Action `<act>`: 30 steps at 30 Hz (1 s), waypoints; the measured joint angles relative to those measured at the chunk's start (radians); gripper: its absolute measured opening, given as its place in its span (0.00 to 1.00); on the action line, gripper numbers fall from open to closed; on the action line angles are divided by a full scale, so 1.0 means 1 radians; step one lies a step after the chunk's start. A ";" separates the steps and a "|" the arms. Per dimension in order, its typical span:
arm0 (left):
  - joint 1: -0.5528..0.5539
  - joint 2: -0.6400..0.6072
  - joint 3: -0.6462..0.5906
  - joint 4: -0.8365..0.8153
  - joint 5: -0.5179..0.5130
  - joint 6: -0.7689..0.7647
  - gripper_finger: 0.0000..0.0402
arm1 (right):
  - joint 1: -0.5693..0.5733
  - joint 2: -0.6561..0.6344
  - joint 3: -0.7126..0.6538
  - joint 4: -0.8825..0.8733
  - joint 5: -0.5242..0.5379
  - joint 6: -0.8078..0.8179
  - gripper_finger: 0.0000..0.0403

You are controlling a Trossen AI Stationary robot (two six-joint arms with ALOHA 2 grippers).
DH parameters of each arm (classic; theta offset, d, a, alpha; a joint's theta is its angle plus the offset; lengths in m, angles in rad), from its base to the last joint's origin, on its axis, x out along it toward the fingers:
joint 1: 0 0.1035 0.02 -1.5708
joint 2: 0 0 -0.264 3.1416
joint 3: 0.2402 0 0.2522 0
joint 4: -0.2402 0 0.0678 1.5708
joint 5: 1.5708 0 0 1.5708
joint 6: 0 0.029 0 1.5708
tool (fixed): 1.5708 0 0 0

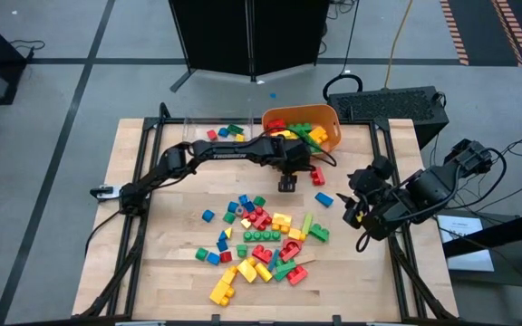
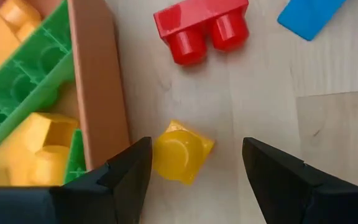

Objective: Sort blocks by size
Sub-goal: Put the big yellow game piece into the orange bin

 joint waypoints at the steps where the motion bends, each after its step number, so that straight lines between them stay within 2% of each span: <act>1: 0.000 0.005 0.000 0.014 -0.012 0.000 0.62 | 0.000 0.000 0.000 0.000 0.000 0.000 0.66; 8: 0.004 0.024 0.000 -0.021 -0.012 0.000 0.60 | 0.000 0.000 0.000 0.001 0.000 0.001 0.66; 23: -0.007 0.039 0.000 -0.019 0.016 -0.003 0.34 | 0.000 0.000 0.000 0.002 0.001 0.005 0.66; 30: -0.032 0.039 0.000 -0.018 0.024 -0.049 0.32 | 0.000 0.000 0.000 0.004 0.001 0.005 0.66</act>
